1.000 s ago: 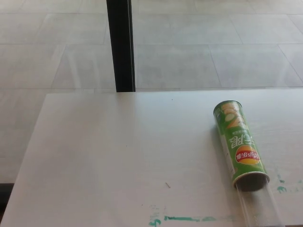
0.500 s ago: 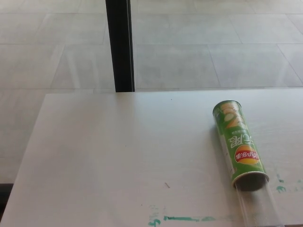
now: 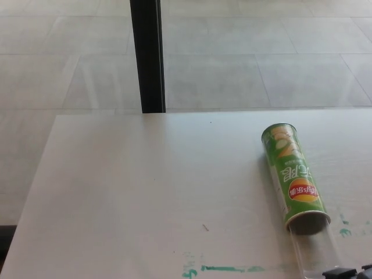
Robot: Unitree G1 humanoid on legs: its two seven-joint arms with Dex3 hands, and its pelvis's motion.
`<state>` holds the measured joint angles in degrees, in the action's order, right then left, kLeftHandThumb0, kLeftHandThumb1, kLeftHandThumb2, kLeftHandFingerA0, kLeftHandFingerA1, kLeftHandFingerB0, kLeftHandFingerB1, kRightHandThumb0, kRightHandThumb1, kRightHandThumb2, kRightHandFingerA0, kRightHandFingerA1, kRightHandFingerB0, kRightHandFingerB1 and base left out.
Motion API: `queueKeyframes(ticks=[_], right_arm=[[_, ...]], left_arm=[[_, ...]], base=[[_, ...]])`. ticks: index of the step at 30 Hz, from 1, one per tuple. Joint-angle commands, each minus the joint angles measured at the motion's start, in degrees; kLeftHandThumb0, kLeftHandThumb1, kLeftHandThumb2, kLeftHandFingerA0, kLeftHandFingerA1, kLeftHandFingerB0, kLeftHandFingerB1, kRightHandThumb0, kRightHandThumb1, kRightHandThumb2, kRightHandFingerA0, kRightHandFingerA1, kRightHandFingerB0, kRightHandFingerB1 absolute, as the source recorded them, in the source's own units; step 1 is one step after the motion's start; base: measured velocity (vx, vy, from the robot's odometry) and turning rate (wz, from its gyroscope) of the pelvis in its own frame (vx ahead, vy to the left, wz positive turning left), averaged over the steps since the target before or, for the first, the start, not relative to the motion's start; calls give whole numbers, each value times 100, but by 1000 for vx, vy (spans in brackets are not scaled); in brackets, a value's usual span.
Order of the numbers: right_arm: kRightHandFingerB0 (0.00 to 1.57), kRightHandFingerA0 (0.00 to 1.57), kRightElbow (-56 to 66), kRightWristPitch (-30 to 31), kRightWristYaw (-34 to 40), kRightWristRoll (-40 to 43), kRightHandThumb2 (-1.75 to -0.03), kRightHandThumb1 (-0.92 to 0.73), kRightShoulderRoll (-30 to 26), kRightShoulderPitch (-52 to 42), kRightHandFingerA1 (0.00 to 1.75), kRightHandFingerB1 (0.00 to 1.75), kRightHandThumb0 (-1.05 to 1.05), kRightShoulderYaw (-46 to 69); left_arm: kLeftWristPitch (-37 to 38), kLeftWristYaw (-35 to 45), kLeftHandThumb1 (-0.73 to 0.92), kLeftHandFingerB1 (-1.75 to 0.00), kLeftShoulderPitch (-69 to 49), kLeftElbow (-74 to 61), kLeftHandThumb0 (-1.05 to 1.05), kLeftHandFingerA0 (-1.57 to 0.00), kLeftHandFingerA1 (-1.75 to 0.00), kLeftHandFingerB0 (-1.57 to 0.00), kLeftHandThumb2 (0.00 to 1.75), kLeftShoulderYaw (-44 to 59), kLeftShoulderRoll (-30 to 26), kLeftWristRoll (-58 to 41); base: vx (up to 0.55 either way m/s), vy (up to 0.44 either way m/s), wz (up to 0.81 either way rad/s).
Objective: Use the right hand as a fist to push the chips tray inside its container kept in the middle of the desk
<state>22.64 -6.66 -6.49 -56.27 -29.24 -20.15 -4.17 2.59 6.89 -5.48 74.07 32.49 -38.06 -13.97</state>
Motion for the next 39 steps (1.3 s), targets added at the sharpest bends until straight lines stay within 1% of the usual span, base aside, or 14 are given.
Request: queueKeyframes(ticks=[1, 3, 5, 6, 11, 17, 20, 24, 31, 32, 33, 34, 38, 39], right_arm=[[69, 83, -294, 5, 306, -109, -69, -92, 1, 340, 89, 49, -73, -63], [69, 84, -493, -20, 368, -88, -68, -92, -31, 517, 87, 49, -72, -90], [69, 82, -626, -30, 328, -67, -69, -92, -95, 705, 90, 50, -71, -99], [69, 83, -658, -20, 330, -75, -68, -92, -100, 769, 92, 50, -71, -105], [72, 86, -823, 108, 320, -143, -68, -92, -63, 1085, 87, 49, -71, -168], [69, 84, -1155, 126, 401, -230, -69, -92, -86, 1421, 94, 51, -72, -325], [73, 88, -1444, 81, 646, -300, -67, -92, -46, 1600, 98, 50, -71, -443], [67, 87, -1829, 133, 732, -298, -71, -92, 6, 1870, 91, 51, -73, -604], [65, 87, -2256, 281, 766, -186, -69, -92, 127, 2253, 82, 49, -71, -716], [62, 84, -2337, 311, 761, -185, -71, -92, 135, 2357, 90, 49, -70, -721], [63, 84, -2378, 314, 772, -181, -70, -92, 130, 2393, 91, 50, -69, -729], [63, 83, -2485, 322, 824, -177, -71, -92, 134, 2467, 97, 49, -68, -735], [64, 82, -2628, 378, 841, -184, -71, -92, 126, 2592, 89, 50, -68, -762], [64, 82, -2657, 402, 877, -222, -71, -92, 122, 2596, 95, 49, -68, -781]], left_arm=[[26, -50, 62, -96, -17, -12, -83, -69, -124, -35, 137, -79, -131, 40], [33, -51, 62, -99, -5, 2, -83, -70, -128, -35, 137, -24, -115, -30], [52, -7, 63, -94, -64, 6, -83, -65, -122, -31, 137, -45, -104, -11], [70, 10, 62, -94, -72, 20, -83, -68, -123, -30, 137, -39, -102, -14], [51, -37, 61, -95, -61, -10, -85, -66, -123, -31, 136, -21, -84, -44], [42, -8, 62, -94, -42, -13, -83, -64, -123, -30, 137, 45, -73, -105], [29, -27, 61, -97, -35, 4, -83, -65, -126, -32, 138, 70, -76, -134], [-22, -85, 62, -95, -35, 8, -82, -71, -125, -33, 137, -41, -102, -28], [2, -51, 61, -94, -64, 30, -85, -70, -125, -31, 136, -39, -85, -74], [-25, -66, 62, -97, -66, -5, -83, -68, -126, -34, 138, -92, -96, -29], [-25, -65, 61, -101, -71, -10, -81, -66, -129, -37, 138, -71, -89, -54], [-31, -112, 60, -100, -71, 0, -80, -77, -128, -40, 138, -46, -77, -77], [-24, -177, 59, -106, -62, 28, -79, -73, -133, -42, 140, -16, -63, -98], [-16, -174, 60, -103, -94, 13, -81, -74, -130, -41, 140, -56, -69, -57]], base=[[0, 0, 0], [0, 0, 0], [0, 0, 0], [0, 0, 0], [0, 0, 0], [0, 0, 0], [0, 0, 0], [0, 0, 0], [0, 0, 0], [0, 0, 0], [0, 0, 0], [0, 0, 0], [0, 0, 0], [0, 0, 0]])
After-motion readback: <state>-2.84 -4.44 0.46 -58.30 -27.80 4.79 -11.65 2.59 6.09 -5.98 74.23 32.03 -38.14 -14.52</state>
